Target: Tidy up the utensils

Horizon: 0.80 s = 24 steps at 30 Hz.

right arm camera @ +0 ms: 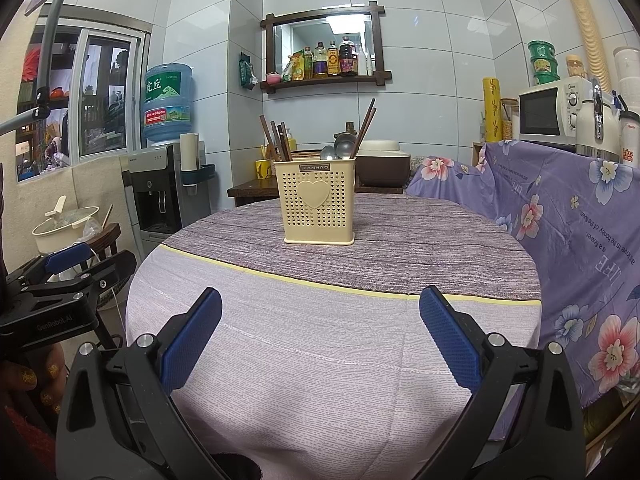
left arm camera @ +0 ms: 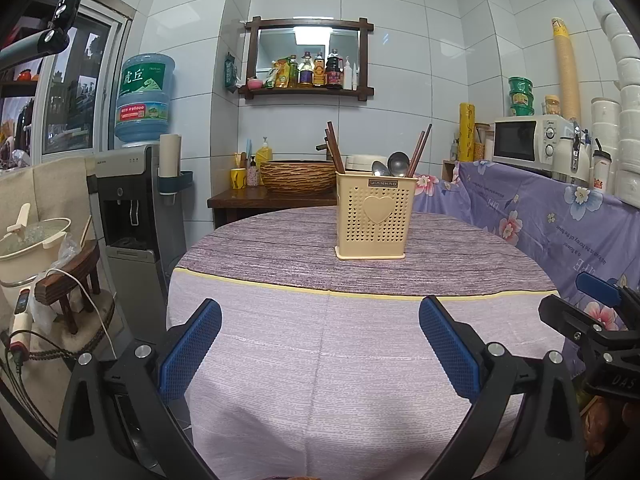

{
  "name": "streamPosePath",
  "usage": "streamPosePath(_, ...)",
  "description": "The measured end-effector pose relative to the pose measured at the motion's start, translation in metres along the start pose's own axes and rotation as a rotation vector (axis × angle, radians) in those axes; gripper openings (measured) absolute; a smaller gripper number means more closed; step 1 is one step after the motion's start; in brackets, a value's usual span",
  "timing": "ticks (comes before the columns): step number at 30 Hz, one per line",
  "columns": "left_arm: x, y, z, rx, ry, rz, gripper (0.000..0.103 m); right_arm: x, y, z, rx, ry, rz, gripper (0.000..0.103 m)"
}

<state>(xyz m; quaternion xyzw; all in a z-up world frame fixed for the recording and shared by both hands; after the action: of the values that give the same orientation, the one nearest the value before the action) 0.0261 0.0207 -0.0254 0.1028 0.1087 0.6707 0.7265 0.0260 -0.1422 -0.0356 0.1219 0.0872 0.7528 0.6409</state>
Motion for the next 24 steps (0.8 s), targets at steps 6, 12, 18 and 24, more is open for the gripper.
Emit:
streamPosePath(6, -0.0011, 0.0002, 0.0003, -0.001, -0.009, 0.002, 0.098, 0.0002, 0.0001, 0.0001, 0.001, -0.001, 0.001, 0.097)
streamPosePath(12, -0.0009, 0.0003, 0.0003, -0.001, -0.009, 0.001, 0.098, -0.0012, -0.0006, 0.0010, 0.001, -0.001, 0.000, 0.097)
streamPosePath(18, -0.0013, 0.0001, -0.0004, 0.001, -0.006, -0.001, 0.098, 0.0003, 0.0000, 0.0004, 0.002, -0.001, 0.001, 0.097)
streamPosePath(24, -0.0026, 0.0010, -0.0009, -0.001, -0.002, -0.010, 0.098, 0.0001, -0.0005, 0.0007, 0.001, -0.003, 0.000, 0.097)
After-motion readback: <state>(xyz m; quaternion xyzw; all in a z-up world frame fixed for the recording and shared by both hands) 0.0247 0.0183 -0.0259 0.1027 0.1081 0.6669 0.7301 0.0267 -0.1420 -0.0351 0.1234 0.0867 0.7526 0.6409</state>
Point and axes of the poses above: each gripper's, at about its wrist camera, not at the fingertips, and y roughly against the way its jaws point, x to its left, z to its top, the point moved 4 cm from there along -y, roughly the way its jaws point, and after that the axes turned 2 degrees about z, right-handed, at the moved point
